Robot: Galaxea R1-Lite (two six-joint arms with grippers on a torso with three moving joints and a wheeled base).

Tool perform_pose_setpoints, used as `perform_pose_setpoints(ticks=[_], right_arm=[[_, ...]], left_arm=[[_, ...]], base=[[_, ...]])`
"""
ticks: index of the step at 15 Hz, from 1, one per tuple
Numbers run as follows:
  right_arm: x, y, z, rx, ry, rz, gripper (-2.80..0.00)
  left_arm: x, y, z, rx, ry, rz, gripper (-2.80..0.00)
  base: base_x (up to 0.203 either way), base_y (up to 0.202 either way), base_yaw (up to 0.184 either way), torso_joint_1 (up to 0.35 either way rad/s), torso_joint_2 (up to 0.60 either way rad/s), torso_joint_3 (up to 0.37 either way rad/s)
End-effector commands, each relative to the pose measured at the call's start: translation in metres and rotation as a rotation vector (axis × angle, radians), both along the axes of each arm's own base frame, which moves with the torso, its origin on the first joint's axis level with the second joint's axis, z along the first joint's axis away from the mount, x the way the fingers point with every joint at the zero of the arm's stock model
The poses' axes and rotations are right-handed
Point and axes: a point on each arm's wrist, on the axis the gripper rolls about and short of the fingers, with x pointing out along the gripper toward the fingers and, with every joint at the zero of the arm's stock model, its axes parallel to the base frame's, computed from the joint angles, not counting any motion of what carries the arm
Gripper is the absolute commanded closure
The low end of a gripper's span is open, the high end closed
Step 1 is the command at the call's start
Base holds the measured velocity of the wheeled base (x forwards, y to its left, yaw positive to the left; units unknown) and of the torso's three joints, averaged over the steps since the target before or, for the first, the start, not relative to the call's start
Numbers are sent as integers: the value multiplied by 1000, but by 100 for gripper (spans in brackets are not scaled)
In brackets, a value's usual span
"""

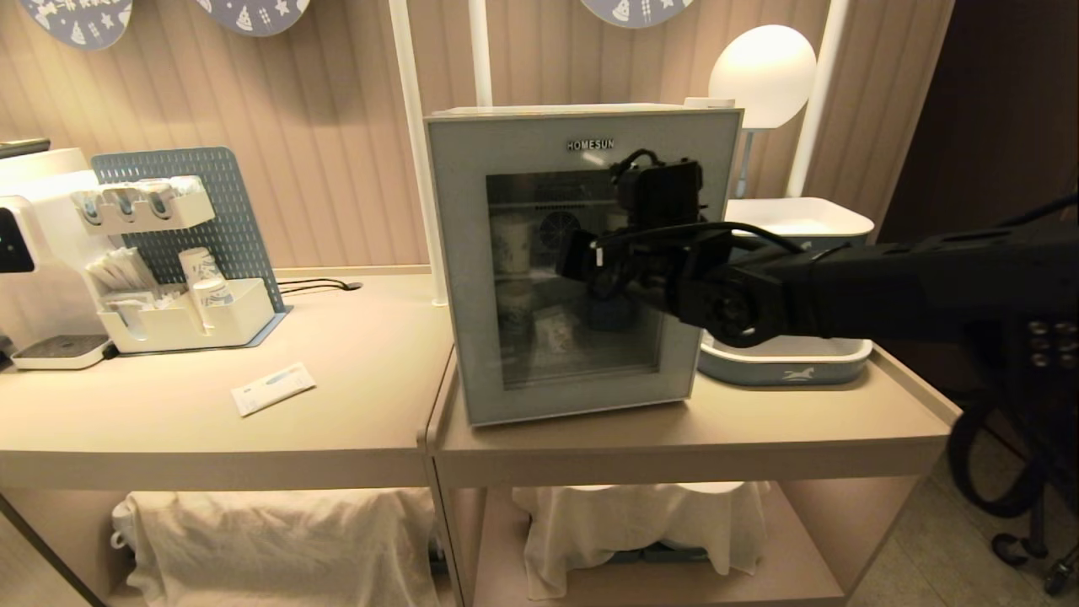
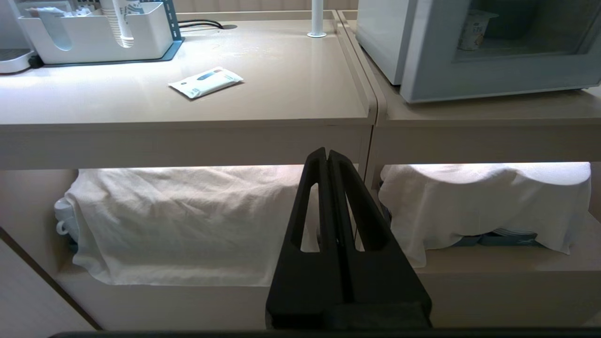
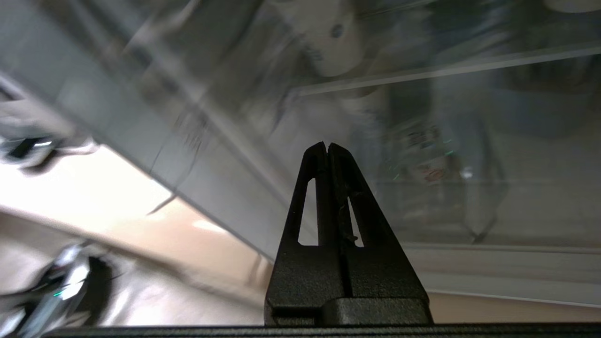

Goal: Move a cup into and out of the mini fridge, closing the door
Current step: Close the freezer door

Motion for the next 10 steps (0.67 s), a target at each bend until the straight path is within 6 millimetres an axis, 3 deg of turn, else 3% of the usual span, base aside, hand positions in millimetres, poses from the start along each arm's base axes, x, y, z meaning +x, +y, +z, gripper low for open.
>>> perform_pose_setpoints(ticks=[1, 2, 5, 8, 10], right_arm=[[20, 22, -50, -114, 27, -47, 0], [21, 27, -57, -169, 11, -48, 0], [18, 26, -50, -180, -2, -56, 0], [9, 12, -22, -189, -17, -136, 0], [0, -18, 7, -206, -34, -252, 0]], left_arm=[[0, 0, 0, 0, 0, 0, 0], [0, 0, 0, -1, 0, 0, 0], [0, 0, 0, -2, 0, 2, 0], [0, 0, 0, -1, 0, 1, 0], [0, 0, 0, 0, 0, 2, 0]], base=[[0, 0, 0, 0, 0, 0], [0, 0, 0, 0, 0, 0], [0, 0, 0, 0, 0, 0], [0, 0, 0, 0, 0, 0], [0, 0, 0, 0, 0, 0]])
